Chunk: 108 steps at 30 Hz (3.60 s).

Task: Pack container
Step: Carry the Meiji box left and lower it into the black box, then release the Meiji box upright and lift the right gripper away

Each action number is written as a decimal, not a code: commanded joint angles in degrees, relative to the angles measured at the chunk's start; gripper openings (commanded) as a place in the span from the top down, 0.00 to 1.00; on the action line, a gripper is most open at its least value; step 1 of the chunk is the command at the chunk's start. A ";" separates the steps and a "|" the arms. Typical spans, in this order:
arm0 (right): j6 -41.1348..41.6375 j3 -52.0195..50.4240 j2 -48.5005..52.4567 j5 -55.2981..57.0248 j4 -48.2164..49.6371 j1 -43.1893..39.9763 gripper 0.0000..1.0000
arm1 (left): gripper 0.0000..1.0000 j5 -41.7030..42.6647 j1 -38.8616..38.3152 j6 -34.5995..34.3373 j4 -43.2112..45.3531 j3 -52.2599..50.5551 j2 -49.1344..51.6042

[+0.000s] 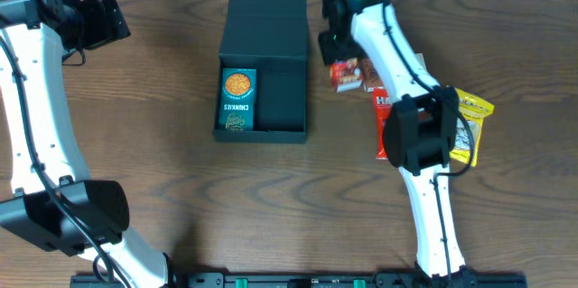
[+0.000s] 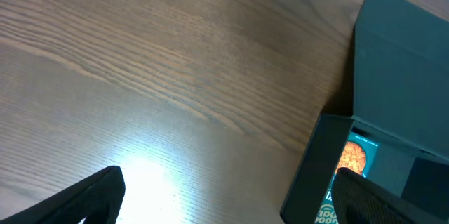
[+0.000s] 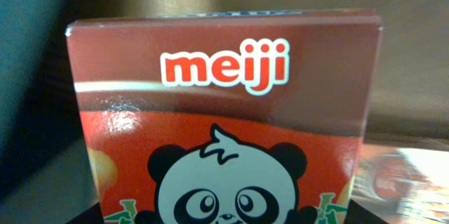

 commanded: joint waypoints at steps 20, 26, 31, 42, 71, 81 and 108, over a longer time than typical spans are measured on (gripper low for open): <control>31.45 14.36 -1.01 -4.22 -8.20 19.10 0.49 | 0.05 -0.22 1.29 0.50 -0.57 -0.35 0.46; 41.70 10.05 -1.01 -0.61 -8.15 23.96 0.52 | 0.05 -0.24 1.38 0.11 -0.83 -0.35 0.46; 47.28 7.15 -1.01 1.22 -7.28 25.55 0.55 | 0.05 -0.20 1.38 -0.81 -0.90 -0.35 0.46; 45.75 1.95 -0.98 2.36 1.14 26.56 0.57 | 0.05 -0.17 1.38 -1.38 -1.11 -0.35 0.46; 28.46 3.89 -0.94 -5.16 6.93 27.02 0.02 | 0.05 -0.24 1.38 -1.36 -0.66 -0.35 0.46; 27.47 3.89 -0.94 -6.43 6.47 26.27 0.03 | 0.05 -0.24 1.38 -1.36 -0.90 -0.35 0.46; 47.84 2.40 -15.13 1.75 -9.05 -2.99 0.08 | 0.05 -0.24 1.38 -1.33 -0.90 -0.35 0.46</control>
